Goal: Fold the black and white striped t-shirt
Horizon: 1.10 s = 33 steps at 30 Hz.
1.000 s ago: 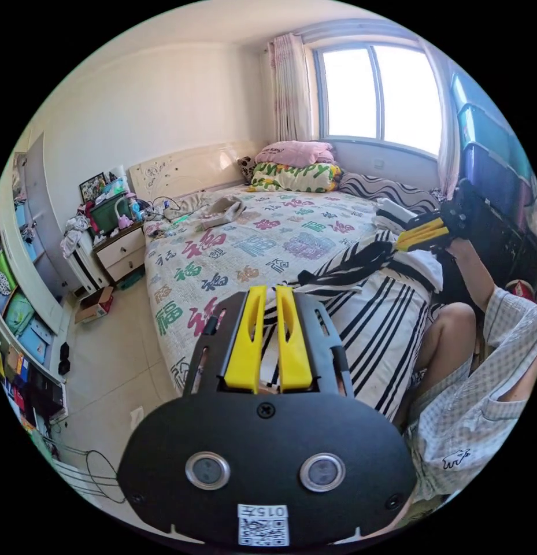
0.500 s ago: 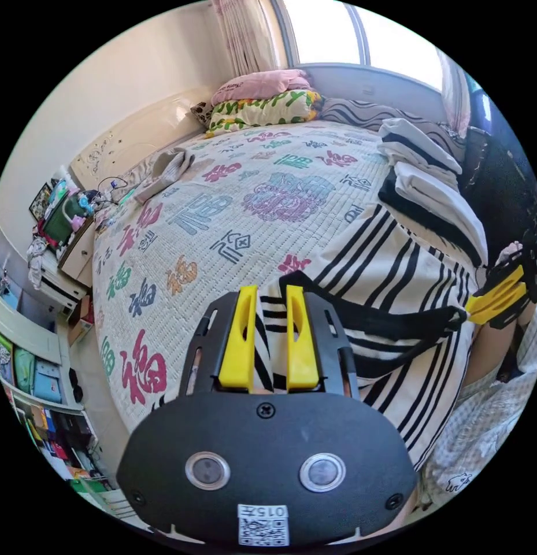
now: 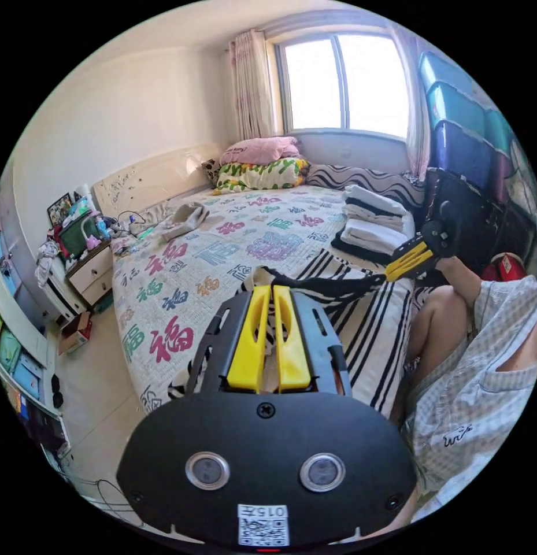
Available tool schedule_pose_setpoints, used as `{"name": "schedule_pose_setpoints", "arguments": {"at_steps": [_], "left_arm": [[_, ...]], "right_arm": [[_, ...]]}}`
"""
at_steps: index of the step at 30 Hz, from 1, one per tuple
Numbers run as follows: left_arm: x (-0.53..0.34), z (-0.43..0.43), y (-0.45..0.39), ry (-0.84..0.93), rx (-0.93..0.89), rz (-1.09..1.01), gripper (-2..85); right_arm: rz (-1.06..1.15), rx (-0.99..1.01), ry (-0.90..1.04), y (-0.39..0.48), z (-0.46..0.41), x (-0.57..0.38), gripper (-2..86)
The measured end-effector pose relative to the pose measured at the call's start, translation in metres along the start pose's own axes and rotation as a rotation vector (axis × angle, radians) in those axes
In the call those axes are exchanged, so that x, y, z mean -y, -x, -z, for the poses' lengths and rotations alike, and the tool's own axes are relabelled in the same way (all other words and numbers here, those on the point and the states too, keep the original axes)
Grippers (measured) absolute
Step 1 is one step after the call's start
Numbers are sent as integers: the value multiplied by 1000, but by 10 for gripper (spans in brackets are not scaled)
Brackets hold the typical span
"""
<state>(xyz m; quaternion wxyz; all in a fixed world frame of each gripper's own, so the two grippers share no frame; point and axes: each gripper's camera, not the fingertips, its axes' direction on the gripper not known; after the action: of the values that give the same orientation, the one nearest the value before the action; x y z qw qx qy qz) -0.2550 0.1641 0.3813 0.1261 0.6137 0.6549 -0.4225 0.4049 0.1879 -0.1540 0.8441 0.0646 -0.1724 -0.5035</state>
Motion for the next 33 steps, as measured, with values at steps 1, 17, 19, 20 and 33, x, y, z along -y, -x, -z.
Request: {"name": "schedule_pose_setpoints", "arguments": {"at_steps": [1,17,19,20,33], "left_arm": [[-11,17,-6,-16,6,1,1],[-215,126,-79,-98,27,454,69],[-212,103,-67,-79,-22,517,93],[-213,85,-59,-66,-40,559,96],[-258,132,-62,-336,-202,625,8]], "right_arm": [[23,-10,-10,6,4,-3,-10],[143,-53,123,101,2,-53,-10],[124,-63,99,102,2,-56,-10],[110,-67,86,102,1,-59,-10],[164,11,139,123,28,-76,-10]]}}
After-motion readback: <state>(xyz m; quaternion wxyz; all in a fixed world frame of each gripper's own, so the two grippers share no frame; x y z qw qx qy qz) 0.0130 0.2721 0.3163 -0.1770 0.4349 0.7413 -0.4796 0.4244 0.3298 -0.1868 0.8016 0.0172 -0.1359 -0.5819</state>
